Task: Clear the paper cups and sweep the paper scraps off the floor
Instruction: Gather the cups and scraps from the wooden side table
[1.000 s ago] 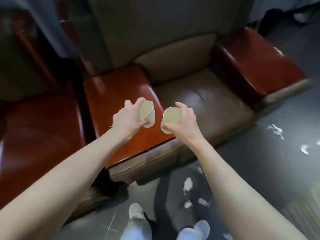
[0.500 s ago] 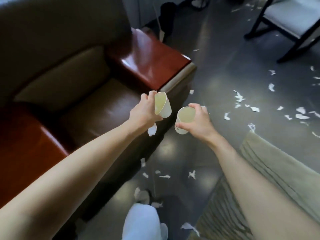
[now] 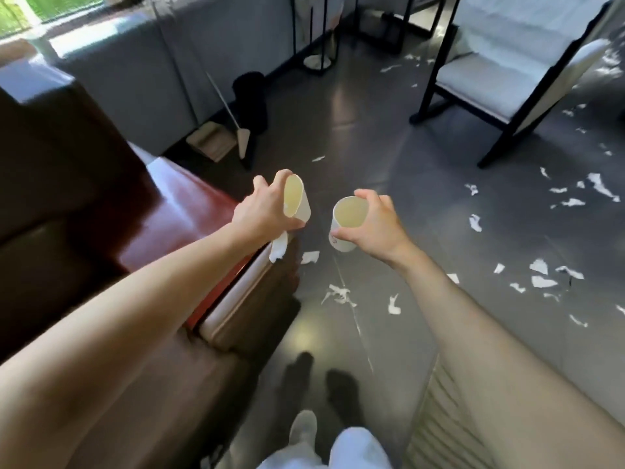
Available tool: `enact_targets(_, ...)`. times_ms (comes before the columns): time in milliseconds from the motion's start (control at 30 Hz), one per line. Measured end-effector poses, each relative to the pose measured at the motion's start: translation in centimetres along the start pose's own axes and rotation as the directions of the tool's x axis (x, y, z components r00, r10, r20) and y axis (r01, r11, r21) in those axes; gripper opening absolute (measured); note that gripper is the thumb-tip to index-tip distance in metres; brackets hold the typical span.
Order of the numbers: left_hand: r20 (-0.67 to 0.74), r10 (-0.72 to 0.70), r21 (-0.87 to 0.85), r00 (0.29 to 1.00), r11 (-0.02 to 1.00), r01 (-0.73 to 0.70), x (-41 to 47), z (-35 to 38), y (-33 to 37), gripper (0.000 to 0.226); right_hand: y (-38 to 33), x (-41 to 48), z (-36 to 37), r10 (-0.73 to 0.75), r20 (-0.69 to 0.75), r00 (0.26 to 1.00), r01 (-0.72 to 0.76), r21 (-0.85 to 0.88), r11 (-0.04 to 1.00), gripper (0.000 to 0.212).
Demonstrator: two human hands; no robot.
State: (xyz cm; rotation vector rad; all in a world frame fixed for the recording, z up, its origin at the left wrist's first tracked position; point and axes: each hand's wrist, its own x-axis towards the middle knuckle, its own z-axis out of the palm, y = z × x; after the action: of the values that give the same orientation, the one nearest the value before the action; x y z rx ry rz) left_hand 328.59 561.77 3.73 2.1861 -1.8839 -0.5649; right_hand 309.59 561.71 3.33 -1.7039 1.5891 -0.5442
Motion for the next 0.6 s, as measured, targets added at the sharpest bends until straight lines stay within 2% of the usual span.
enact_targets(167, 0.007, 0.028, 0.047, 1.000, 0.998, -0.028, 12.7, -1.0, 6.8, 0.085, 1.2, 13.4, -7.1, -0.014, 0.025, 1.000, 0.014, 0.000, 1.000, 0.087)
enact_targets(233, -0.035, 0.037, 0.063, 0.999, 0.997, -0.035, 18.4, -1.5, 9.3, 0.087, 1.7, 19.7, -9.8, -0.055, 0.020, 0.998, 0.055, 0.010, 0.998, 0.089)
enact_targets(367, -0.096, -0.030, 0.060, 0.995, 0.998, 0.036, 28.3, -2.3, 12.5, 0.088, 1.6, 31.3, -13.9, -0.144, 0.083, 0.986, 0.146, -0.015, 0.989, 0.090)
enact_targets(467, -0.074, -0.104, 0.063, 0.992, 0.992, 0.109, 34.4, -3.1, 13.2, 0.089, 1.4, 38.1, -15.3, -0.139, 0.161, 0.977, 0.144, -0.024, 0.989, 0.091)
enact_targets(600, -0.115, -0.181, 0.028, 0.977, 0.982, 0.185, 44.6, -5.1, 13.3, 0.089, -0.2, 49.4, -16.7, -0.170, 0.206, 0.964, 0.186, -0.060, 0.981, 0.092)
